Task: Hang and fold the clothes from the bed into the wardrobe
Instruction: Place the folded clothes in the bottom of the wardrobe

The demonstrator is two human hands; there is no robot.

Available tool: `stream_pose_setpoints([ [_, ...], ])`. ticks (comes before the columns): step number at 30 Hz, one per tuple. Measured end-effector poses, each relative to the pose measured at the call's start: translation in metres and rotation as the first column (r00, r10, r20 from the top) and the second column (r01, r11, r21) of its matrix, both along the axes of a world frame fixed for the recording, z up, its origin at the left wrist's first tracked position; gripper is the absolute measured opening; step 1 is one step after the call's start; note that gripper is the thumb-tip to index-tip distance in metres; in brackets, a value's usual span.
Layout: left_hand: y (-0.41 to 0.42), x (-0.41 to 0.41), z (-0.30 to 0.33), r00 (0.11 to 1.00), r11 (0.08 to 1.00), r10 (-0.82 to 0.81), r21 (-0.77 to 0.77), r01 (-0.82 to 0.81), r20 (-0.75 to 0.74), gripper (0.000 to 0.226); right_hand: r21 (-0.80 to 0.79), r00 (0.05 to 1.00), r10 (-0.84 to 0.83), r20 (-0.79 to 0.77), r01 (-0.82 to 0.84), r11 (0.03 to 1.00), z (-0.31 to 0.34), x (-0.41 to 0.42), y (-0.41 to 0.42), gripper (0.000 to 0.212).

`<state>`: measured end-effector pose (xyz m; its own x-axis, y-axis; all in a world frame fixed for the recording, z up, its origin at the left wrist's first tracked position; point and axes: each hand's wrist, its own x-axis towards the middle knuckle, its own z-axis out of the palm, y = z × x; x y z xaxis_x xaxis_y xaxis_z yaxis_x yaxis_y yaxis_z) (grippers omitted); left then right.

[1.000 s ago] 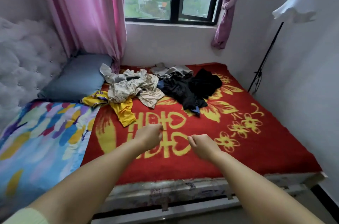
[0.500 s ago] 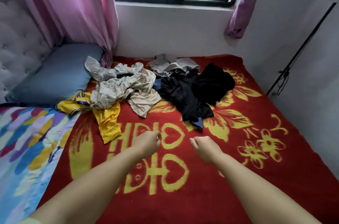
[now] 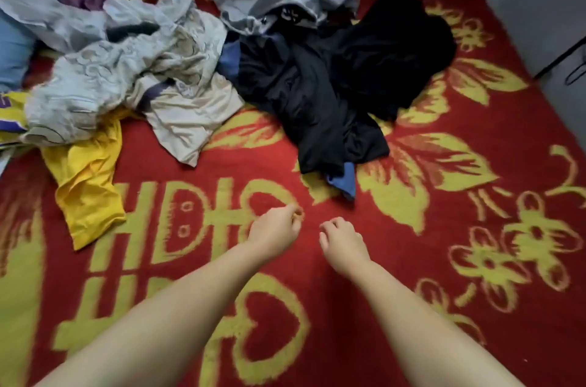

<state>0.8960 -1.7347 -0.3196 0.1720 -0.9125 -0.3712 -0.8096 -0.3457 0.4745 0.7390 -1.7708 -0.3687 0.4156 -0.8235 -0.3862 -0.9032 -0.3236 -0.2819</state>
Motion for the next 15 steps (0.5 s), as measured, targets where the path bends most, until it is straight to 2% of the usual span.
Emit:
stream_pose_setpoints([
  [3,-0.03,0.007,-0.038,1.0,0.998,0.012,-0.059,-0.014,-0.026,0.036,-0.066,0.999,-0.002,0.046,0.005,0.998,-0.056,0.01,0.004,0.04],
  [5,-0.049,0.01,-0.061,0.999,0.996,0.031,-0.089,-0.032,-0.018,0.042,-0.139,0.99,0.0,0.139,0.02,0.99,-0.083,0.005,0.012,0.04],
  [8,-0.086,0.009,-0.079,0.997,0.988,0.053,-0.144,-0.06,-0.051,0.05,-0.32,0.971,0.078,0.228,-0.001,0.947,-0.106,-0.004,0.016,0.038],
  [10,-0.112,0.007,-0.084,0.997,0.981,0.068,-0.176,-0.075,-0.046,0.061,-0.358,0.968,0.111,0.226,-0.024,0.933,-0.112,-0.003,0.014,0.043],
  [13,-0.15,0.001,-0.088,0.98,0.981,0.167,-0.085,-0.177,-0.112,0.082,-0.375,0.967,0.121,0.224,-0.029,0.927,-0.115,-0.001,0.011,0.045],
  [15,-0.171,0.0,-0.092,0.974,0.978,0.2,-0.029,-0.204,-0.104,0.08,-0.38,0.969,0.124,0.213,-0.035,0.924,-0.114,-0.003,0.01,0.046],
])
